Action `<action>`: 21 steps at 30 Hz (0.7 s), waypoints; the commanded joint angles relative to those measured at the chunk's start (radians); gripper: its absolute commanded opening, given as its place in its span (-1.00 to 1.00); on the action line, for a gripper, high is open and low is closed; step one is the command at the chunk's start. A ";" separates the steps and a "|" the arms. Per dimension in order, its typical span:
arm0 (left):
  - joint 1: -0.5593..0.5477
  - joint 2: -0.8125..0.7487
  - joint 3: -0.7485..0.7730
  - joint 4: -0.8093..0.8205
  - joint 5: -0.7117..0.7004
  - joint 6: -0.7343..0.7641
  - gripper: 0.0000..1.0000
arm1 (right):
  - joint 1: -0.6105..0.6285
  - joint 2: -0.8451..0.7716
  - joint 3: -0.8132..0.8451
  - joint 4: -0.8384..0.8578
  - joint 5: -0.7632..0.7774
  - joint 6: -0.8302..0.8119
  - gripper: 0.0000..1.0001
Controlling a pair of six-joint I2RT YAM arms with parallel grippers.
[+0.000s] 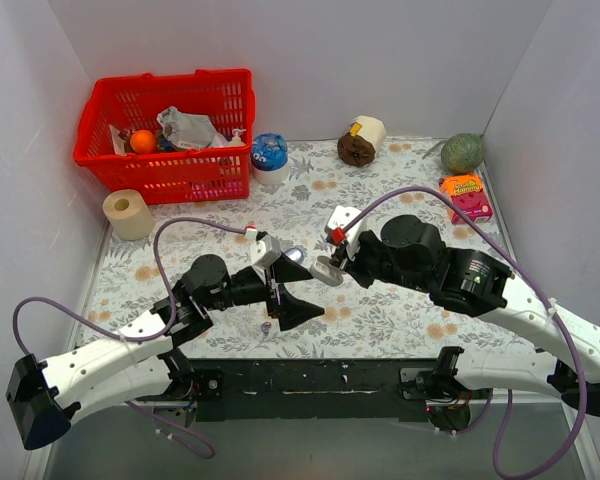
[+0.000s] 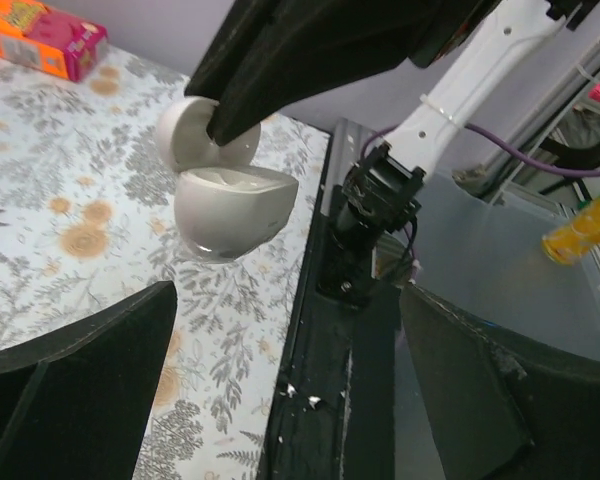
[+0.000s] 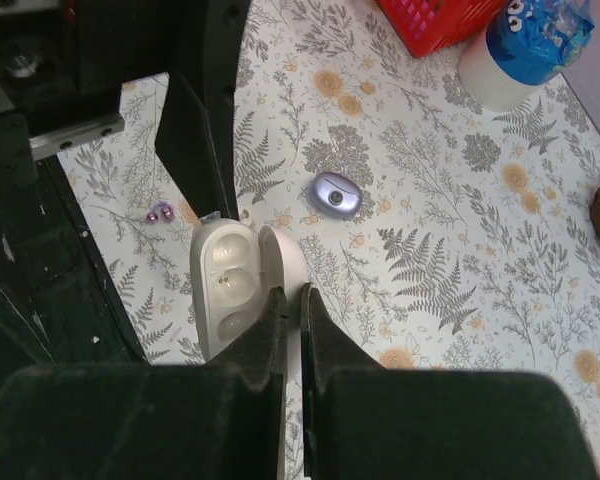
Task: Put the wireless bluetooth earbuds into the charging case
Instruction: Adjust the charging case.
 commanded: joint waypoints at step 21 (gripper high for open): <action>0.008 0.089 0.050 0.039 0.045 0.085 0.23 | 0.034 0.075 0.062 0.026 -0.099 -0.024 -0.97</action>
